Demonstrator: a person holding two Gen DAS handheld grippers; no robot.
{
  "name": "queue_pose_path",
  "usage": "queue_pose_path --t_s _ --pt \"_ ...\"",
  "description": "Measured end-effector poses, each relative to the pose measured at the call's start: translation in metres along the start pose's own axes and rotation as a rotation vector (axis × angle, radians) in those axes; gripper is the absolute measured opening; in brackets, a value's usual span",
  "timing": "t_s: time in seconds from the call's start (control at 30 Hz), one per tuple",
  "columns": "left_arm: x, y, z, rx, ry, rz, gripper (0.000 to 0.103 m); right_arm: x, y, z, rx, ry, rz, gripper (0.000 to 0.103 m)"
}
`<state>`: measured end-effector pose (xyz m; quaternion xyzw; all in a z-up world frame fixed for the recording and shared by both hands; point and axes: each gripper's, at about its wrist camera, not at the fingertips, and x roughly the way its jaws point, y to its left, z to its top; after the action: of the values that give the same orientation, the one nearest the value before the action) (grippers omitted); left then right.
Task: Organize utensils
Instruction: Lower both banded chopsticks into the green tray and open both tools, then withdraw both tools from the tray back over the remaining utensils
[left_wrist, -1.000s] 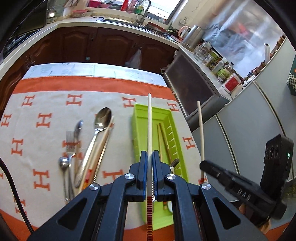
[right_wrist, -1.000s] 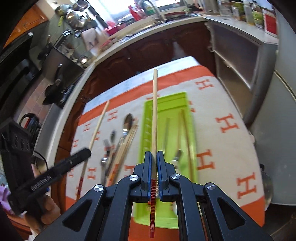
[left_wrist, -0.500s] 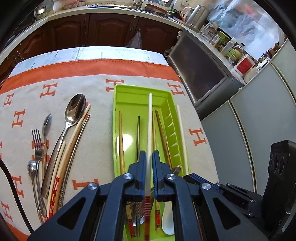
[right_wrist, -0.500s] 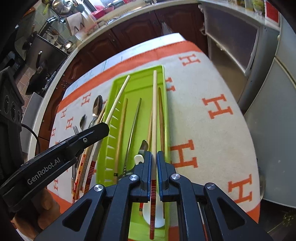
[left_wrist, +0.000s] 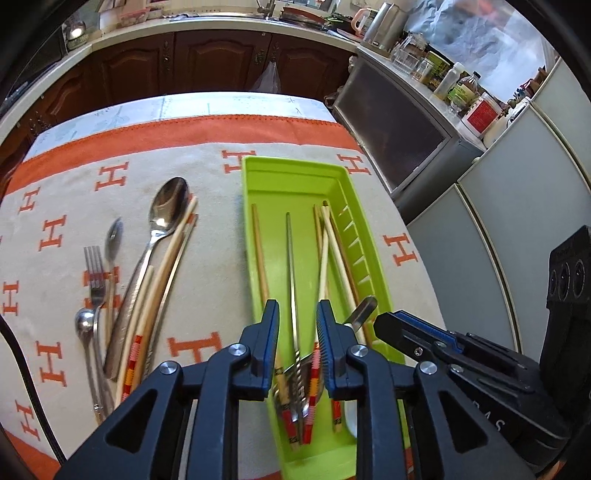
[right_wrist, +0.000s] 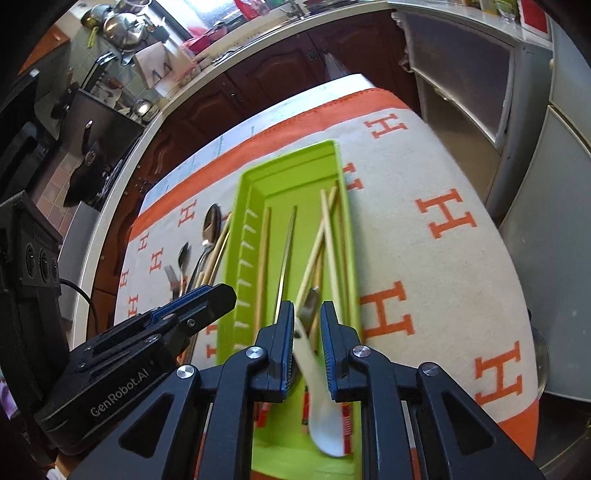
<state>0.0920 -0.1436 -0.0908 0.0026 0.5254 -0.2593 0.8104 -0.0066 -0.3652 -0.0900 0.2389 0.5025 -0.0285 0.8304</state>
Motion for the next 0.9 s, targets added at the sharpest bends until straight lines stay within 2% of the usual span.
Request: queue_pose_path --t_s 0.27,0.53,0.73,0.9 --pt "-0.033 0.034 -0.026 -0.015 -0.031 0.077 0.025 -0.007 0.021 -0.024 -0.049 0.018 0.000 0.017" --pt "-0.060 0.085 -0.061 -0.068 -0.045 0.154 0.028 -0.012 0.037 -0.051 -0.094 0.037 -0.013 0.017" --pt "-0.065 0.129 -0.081 -0.147 -0.030 0.165 0.028 -0.011 0.060 -0.063 -0.122 0.044 0.006 0.016" --pt "-0.061 0.159 -0.091 -0.209 -0.011 0.130 0.028 -0.008 0.083 -0.070 -0.118 0.046 0.052 0.016"
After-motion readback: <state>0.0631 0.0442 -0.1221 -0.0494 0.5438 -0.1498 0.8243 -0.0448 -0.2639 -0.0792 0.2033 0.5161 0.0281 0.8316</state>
